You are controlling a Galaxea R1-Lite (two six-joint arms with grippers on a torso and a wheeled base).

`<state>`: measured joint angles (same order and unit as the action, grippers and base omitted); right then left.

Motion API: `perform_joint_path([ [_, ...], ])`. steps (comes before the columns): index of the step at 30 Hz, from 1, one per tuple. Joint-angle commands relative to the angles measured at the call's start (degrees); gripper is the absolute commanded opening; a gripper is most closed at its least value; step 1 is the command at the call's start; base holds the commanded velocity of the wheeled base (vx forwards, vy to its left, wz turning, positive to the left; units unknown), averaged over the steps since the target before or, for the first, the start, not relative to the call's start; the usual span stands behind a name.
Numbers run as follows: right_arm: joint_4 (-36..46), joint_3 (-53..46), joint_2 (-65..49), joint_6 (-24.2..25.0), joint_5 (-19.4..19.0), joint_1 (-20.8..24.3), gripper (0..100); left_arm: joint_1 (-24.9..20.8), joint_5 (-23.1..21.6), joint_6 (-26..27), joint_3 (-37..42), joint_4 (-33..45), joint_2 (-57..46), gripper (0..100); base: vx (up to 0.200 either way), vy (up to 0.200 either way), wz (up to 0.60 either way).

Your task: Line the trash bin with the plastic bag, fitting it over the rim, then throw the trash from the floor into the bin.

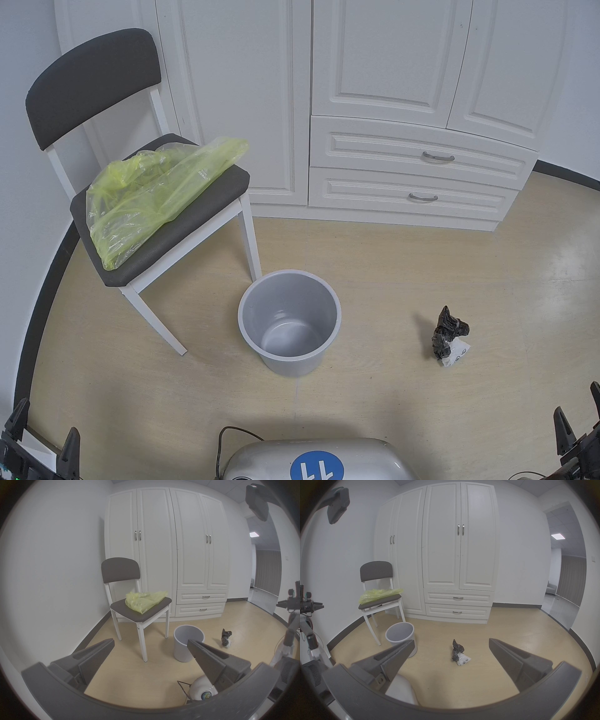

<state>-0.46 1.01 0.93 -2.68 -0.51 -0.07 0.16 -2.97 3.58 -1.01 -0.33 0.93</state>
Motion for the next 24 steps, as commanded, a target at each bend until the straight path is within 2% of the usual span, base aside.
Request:
perform_joint_path([
  [1,-0.2,-1.0,-0.9,1.7,0.1,0.1,100,0.0,0.3,-1.6,1.0,0.3,-0.9,100,0.000,0.000,0.00],
  [3,-2.0,0.0,-0.9,5.7,0.5,0.1,100,0.0,1.7,-5.0,1.0,0.2,-0.9,100,0.000,0.000,0.00],
  [5,-5.0,3.7,-0.9,11.2,0.2,0.1,100,0.0,3.2,-5.5,1.0,0.2,-0.9,100,0.000,0.000,0.00],
  [6,-5.1,4.9,-0.9,12.3,0.1,0.2,100,0.0,3.2,-5.5,1.0,0.2,-0.9,100,0.000,0.000,0.00],
  [9,-2.2,6.7,-0.3,10.0,-0.2,0.2,100,0.0,3.0,-3.8,1.0,0.0,-0.9,100,0.000,0.000,0.00],
  [11,-1.1,6.6,-0.3,6.0,-1.6,0.2,100,0.1,1.0,-0.7,1.0,-0.1,-0.9,100,0.000,0.000,0.00],
  [15,-1.4,7.6,2.4,2.7,-4.6,0.2,100,0.2,0.1,-0.4,1.0,-0.2,-0.9,100,0.000,0.000,0.00],
  [24,-4.4,12.3,13.7,1.7,-5.4,0.3,100,0.2,0.1,-0.3,1.0,-0.3,-0.9,100,0.000,0.000,0.00],
])
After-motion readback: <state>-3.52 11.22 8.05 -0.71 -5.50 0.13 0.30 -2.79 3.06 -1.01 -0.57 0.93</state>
